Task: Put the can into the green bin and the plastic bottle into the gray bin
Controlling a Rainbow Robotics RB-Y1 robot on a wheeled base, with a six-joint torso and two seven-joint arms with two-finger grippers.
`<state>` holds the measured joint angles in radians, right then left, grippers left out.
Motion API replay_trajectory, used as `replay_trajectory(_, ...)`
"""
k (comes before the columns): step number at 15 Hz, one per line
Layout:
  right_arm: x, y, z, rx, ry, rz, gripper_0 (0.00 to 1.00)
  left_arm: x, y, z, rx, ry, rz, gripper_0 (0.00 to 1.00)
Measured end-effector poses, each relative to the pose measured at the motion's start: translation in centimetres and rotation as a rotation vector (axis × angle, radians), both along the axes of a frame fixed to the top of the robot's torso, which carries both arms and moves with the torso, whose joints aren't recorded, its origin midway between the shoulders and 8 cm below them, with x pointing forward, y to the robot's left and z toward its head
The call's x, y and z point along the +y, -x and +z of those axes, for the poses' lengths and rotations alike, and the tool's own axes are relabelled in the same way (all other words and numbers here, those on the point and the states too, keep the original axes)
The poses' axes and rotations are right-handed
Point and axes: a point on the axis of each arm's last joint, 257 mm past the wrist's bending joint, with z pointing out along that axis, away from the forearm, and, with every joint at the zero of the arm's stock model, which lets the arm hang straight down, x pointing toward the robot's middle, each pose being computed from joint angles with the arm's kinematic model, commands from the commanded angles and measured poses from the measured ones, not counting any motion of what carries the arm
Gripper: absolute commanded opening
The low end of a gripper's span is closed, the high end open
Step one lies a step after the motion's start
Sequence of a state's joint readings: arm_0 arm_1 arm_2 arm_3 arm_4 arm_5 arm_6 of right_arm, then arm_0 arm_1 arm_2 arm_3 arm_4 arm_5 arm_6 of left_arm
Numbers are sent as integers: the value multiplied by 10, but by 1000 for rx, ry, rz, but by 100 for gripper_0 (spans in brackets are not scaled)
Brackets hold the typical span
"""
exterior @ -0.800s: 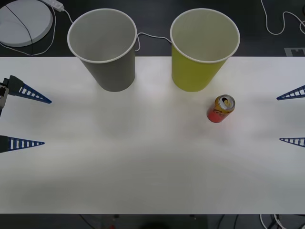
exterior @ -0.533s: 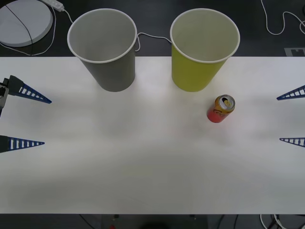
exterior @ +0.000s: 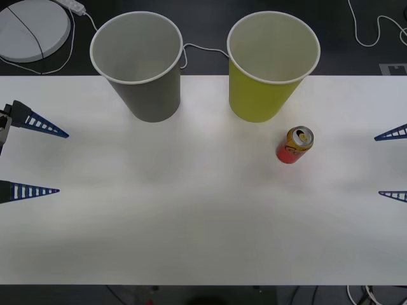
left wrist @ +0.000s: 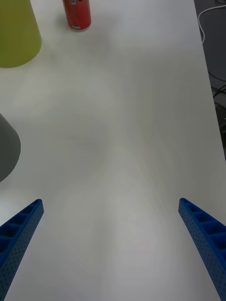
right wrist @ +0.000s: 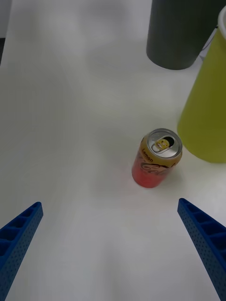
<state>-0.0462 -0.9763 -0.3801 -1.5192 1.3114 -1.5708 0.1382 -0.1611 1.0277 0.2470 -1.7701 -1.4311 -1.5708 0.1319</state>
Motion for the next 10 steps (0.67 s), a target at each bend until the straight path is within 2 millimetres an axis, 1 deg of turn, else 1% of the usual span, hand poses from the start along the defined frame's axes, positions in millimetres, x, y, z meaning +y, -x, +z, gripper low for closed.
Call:
replay_trajectory(4,-15,-2,-5,29,-130,-70,100,0,0,0,0,0,0,100)
replay_trajectory(7,-28,-12,-8,25,-205,-143,100,0,0,0,0,0,0,100)
replay_trajectory(10,-40,-21,-18,22,-279,-226,100,0,0,0,0,0,0,100)
